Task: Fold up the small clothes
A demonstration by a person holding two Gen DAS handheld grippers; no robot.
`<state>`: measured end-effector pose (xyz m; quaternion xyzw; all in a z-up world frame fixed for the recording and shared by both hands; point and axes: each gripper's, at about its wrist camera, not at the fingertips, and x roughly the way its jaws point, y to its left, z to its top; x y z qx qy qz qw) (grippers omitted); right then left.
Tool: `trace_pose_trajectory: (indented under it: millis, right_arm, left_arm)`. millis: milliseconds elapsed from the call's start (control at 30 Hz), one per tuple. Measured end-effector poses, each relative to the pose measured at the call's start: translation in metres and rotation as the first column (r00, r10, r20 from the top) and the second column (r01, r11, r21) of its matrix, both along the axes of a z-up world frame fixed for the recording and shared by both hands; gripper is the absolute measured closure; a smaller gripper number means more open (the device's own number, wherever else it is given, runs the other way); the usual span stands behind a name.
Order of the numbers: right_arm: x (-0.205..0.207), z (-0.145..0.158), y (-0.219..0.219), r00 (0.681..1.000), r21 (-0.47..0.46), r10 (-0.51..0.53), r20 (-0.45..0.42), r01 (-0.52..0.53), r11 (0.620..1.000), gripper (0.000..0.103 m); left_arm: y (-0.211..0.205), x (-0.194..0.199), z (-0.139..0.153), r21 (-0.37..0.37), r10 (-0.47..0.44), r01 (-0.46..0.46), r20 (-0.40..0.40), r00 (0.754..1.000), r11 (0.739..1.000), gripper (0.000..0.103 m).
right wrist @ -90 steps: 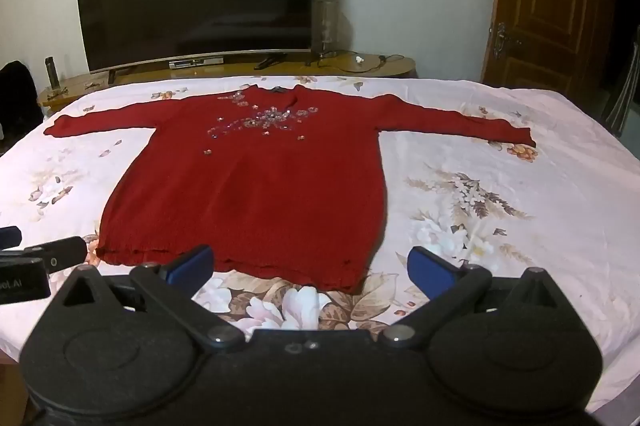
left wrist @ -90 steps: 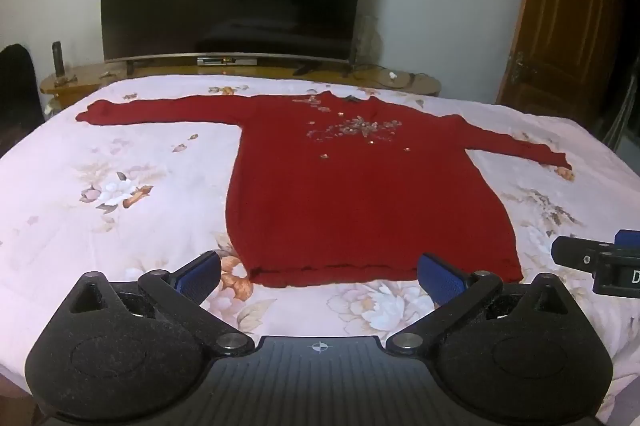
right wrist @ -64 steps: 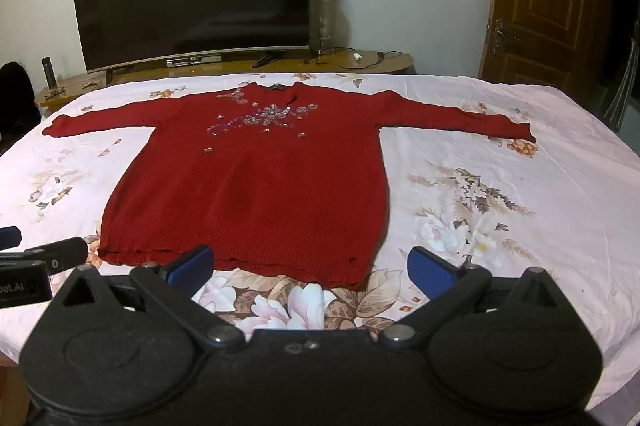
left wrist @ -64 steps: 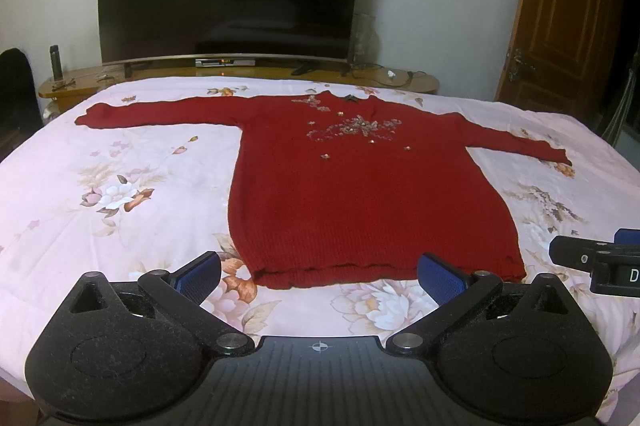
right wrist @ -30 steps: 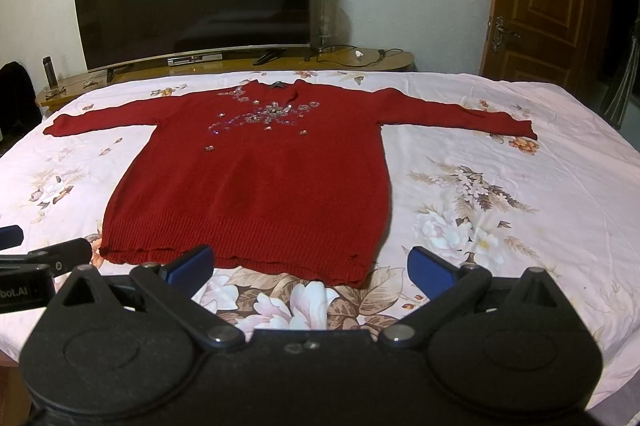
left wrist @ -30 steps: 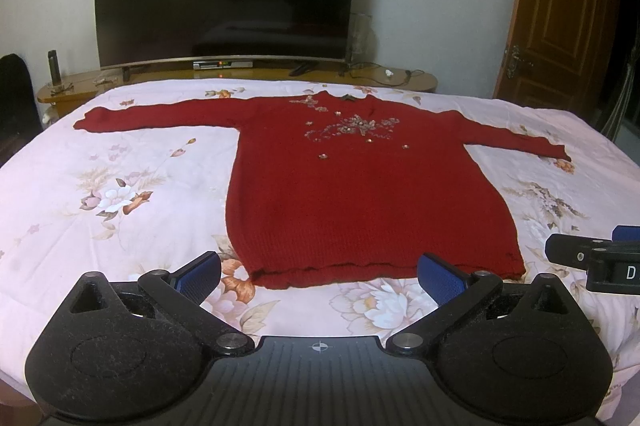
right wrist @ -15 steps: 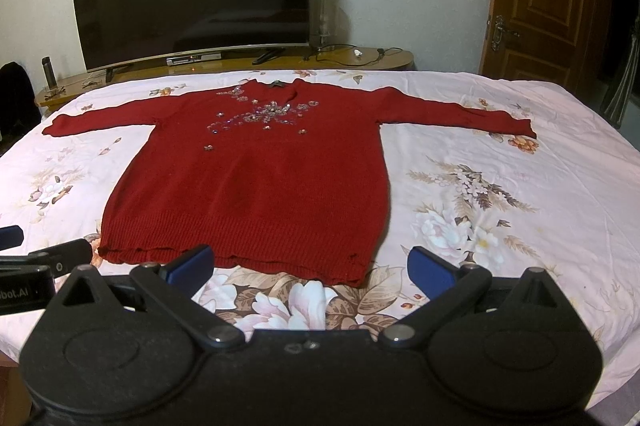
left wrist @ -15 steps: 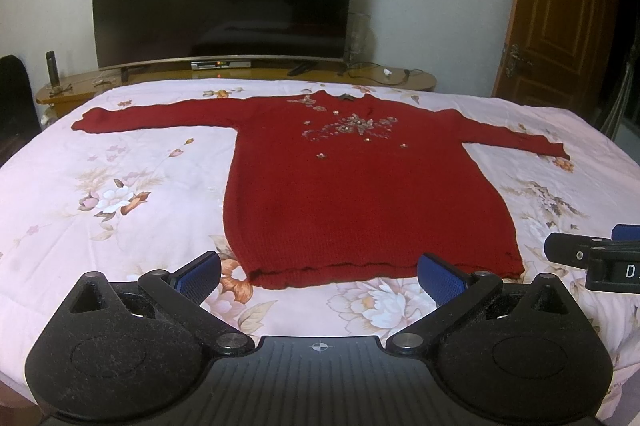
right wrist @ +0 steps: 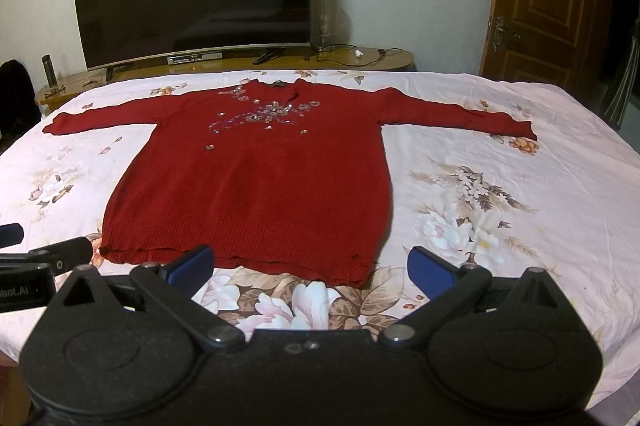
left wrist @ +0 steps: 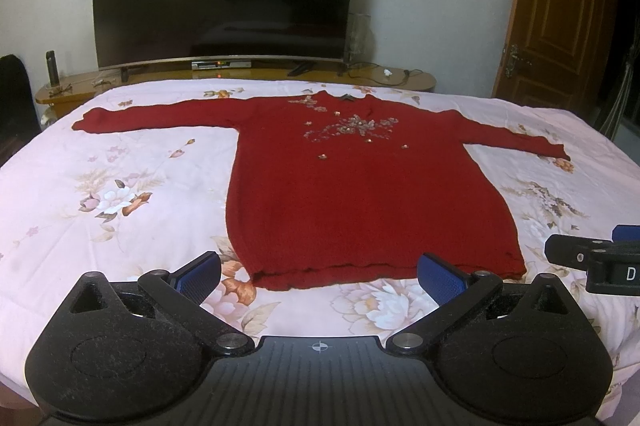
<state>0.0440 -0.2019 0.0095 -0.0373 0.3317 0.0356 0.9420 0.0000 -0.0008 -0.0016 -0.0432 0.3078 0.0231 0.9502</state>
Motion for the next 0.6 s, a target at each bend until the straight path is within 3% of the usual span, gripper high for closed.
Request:
trace_pose_trajectory:
  millis: [600]
  right_arm:
    - [0.0003, -0.0013, -0.0001, 1.0, -0.005, -0.001, -0.003, 0.001, 1.0, 0.001]
  left_arm:
    - [0.0015, 0.0048, 0.0004, 0.011, -0.001, 0.001, -0.01, 1.0, 1.0, 0.0]
